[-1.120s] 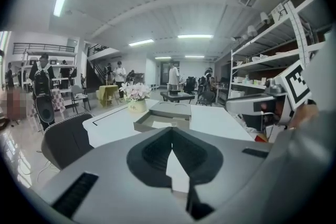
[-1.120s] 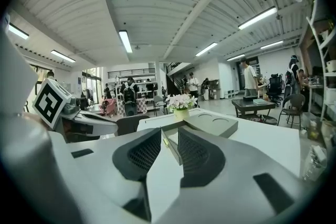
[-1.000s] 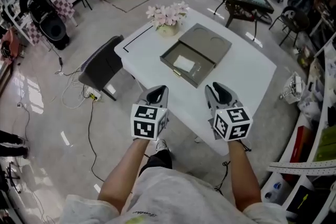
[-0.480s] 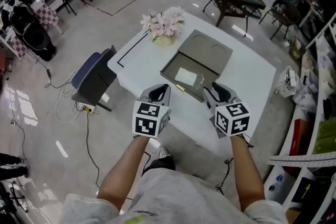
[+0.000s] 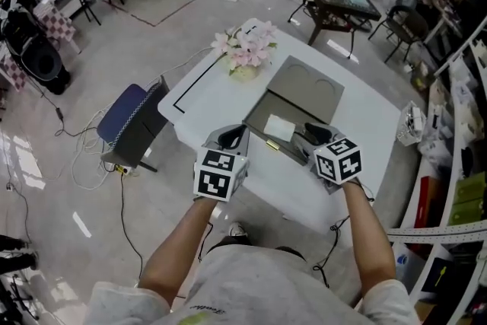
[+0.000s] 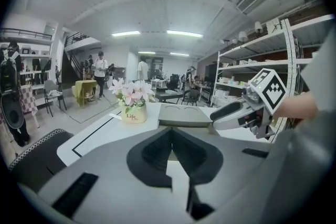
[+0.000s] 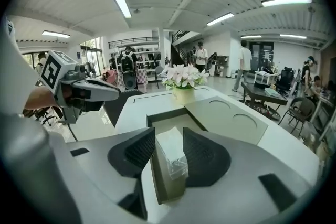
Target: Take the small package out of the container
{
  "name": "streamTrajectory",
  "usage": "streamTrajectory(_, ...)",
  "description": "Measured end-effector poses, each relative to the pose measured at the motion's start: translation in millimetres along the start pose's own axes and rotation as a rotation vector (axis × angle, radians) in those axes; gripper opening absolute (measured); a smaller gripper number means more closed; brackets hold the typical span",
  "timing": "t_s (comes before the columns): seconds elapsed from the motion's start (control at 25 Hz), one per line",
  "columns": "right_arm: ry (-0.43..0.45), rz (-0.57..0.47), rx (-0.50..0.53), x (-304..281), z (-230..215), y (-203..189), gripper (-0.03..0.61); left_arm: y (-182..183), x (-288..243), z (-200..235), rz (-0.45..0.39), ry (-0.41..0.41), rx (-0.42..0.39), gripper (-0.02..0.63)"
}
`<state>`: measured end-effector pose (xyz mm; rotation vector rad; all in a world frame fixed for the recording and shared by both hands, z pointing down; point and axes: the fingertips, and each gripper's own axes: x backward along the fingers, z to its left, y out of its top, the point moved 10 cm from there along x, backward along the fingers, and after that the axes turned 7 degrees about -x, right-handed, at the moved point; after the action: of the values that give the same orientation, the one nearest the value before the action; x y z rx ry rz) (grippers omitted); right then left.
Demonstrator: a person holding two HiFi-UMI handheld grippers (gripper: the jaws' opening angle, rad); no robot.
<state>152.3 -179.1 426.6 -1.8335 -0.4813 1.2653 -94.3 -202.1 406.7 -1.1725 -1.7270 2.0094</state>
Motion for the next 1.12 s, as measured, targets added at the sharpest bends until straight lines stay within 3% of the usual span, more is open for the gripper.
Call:
streamTrajectory(0.6, 0.111, 0.187, 0.071, -83, -4, 29, 0.202, -11, -3, 37, 0.020, 0.012, 0.025, 0.005)
streamTrajectory(0.88, 0.163, 0.334, 0.125, -115, -20, 24, 0.212, -7, -16, 53, 0.036, 0.035, 0.034, 0.005)
streamTrajectory(1.12, 0.189, 0.395, 0.164, -134, -28, 19, 0.219, -6, -34, 68, 0.048, 0.058, 0.056, 0.005)
